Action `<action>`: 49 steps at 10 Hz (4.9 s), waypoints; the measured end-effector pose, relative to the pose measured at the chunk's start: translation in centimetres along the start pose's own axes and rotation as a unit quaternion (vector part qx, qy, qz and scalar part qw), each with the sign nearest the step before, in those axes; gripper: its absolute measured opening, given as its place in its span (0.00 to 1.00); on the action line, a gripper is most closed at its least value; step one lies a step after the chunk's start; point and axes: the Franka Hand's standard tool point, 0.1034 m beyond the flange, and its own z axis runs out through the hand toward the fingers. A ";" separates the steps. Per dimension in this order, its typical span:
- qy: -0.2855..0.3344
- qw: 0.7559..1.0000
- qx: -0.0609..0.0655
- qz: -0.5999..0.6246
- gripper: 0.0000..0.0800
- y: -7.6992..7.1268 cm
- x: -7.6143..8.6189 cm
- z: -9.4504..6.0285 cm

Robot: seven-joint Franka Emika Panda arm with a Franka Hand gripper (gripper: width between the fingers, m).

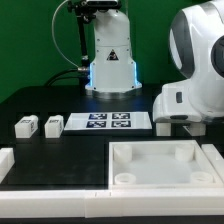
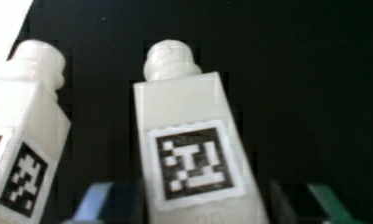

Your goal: Assemble one leg

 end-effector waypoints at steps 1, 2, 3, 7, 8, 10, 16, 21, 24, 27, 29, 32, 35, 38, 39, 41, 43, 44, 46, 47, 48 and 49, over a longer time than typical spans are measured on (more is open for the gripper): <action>0.000 1.000 0.000 0.000 0.36 0.0 0.0 0.0; 0.000 1.000 0.000 0.000 0.36 0.0 0.0 0.0; 0.000 1.000 0.000 0.000 0.36 0.0 0.0 0.0; -0.002 1.000 -0.001 -0.001 0.36 0.0 -0.4 -1.2; 0.001 1.000 0.000 -0.005 0.36 0.1 -1.1 -3.4; 0.010 1.000 0.005 -0.017 0.36 1.0 -3.1 -7.3; 0.280 0.959 0.032 -0.018 0.37 1.9 -4.1 -11.0; 0.506 0.860 0.018 -0.061 0.37 5.5 -2.3 -22.7; 0.554 0.830 0.025 -0.061 0.37 5.4 -2.2 -24.5; 0.554 0.830 0.025 -0.061 0.37 5.4 -2.2 -24.5; 0.554 0.830 0.025 -0.061 0.37 5.4 -2.2 -24.5; 0.554 0.830 0.025 -0.061 0.37 5.4 -2.2 -24.5; 0.657 0.750 0.017 -0.078 0.37 6.4 0.0 -28.0; 0.701 0.708 0.027 -0.074 0.37 5.7 2.6 -27.0; 0.703 0.707 0.025 -0.076 0.37 5.7 2.5 -27.2; 0.702 0.708 0.025 -0.076 0.37 5.7 2.6 -27.0; 0.685 0.724 0.025 -0.075 0.37 5.0 3.6 -25.9; 0.675 0.733 0.020 -0.076 0.37 5.5 4.7 -26.1; 0.671 0.738 0.021 -0.075 0.37 5.2 6.0 -25.4; 0.668 0.740 0.020 -0.074 0.37 5.3 6.7 -24.9; 0.667 0.741 0.020 -0.076 0.37 5.0 7.0 -24.7; 0.666 0.742 0.020 -0.078 0.37 4.6 7.2 -24.2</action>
Offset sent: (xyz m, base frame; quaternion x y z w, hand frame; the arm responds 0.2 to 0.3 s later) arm 0.0000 0.0000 0.0000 0.0000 0.0000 0.0000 1.0000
